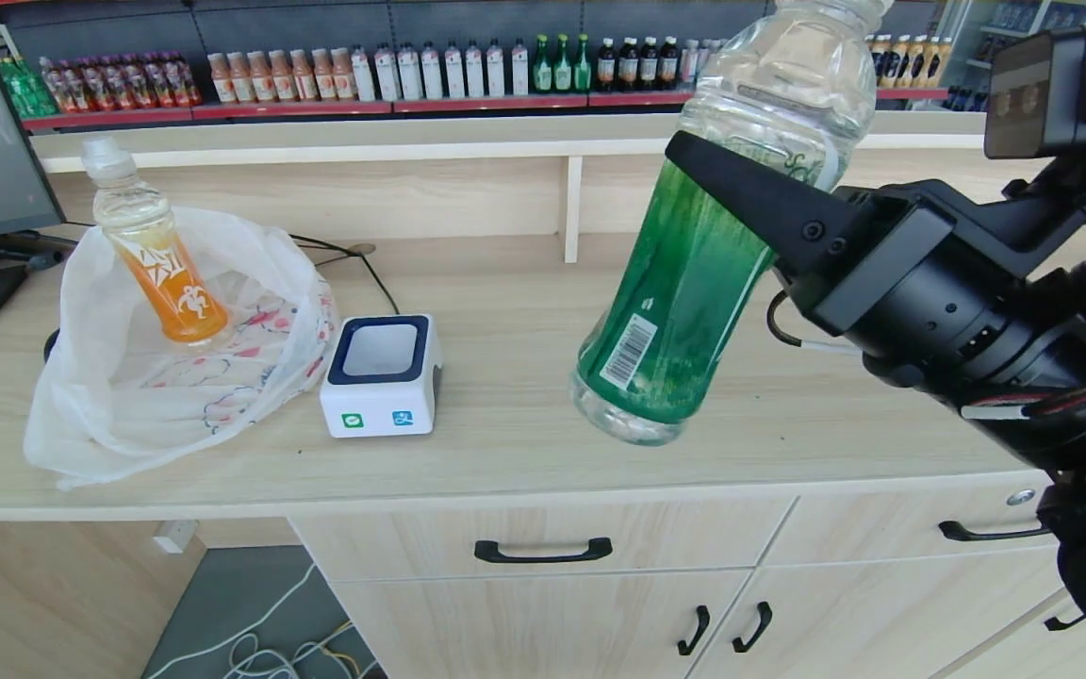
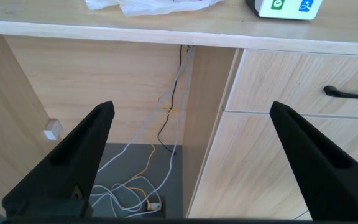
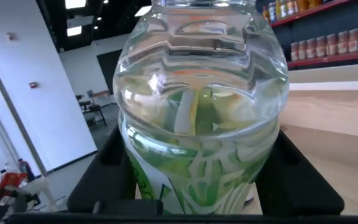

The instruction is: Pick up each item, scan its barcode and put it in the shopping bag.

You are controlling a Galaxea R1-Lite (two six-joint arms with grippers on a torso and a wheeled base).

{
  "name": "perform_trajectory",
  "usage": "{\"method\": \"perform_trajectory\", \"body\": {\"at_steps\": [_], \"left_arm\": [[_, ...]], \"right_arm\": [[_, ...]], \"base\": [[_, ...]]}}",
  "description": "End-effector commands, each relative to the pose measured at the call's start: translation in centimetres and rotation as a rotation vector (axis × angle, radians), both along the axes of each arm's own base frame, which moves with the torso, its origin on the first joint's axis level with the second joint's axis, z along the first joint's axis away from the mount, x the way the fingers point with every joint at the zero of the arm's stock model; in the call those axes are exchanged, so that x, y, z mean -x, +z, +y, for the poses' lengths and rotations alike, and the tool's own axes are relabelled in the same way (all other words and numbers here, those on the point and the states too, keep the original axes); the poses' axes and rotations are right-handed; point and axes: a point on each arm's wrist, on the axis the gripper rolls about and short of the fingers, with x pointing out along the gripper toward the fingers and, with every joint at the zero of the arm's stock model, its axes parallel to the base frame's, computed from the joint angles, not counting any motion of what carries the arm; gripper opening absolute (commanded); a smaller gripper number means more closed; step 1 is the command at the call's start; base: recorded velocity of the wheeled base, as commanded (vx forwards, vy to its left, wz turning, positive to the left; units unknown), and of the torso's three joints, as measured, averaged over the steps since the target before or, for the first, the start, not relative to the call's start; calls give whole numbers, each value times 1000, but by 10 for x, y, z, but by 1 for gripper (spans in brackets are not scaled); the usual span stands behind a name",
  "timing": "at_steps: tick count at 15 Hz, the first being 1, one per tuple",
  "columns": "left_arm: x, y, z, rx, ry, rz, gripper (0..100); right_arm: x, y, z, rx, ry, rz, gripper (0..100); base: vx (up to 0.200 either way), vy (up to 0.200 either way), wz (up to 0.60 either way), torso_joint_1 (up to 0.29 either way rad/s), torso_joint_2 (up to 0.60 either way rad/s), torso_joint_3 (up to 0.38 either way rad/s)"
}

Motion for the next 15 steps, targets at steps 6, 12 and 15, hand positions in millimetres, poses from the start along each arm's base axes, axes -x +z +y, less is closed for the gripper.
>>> {"method": "perform_trajectory", "body": {"at_steps": [6, 12, 15], "left_arm": [[0, 0, 0, 0, 0, -1, 100], [0, 0, 0, 0, 2, -1, 100], [0, 0, 0, 0, 0, -1, 100]], "right_arm": [[3, 0, 3, 28, 210, -4, 0], [7, 9, 3, 37, 334, 8, 0], [9, 19, 3, 28, 375, -2, 0]], "base": [[0, 0, 0, 0, 0, 0], [0, 0, 0, 0, 0, 0], [0, 0, 0, 0, 0, 0]]}}
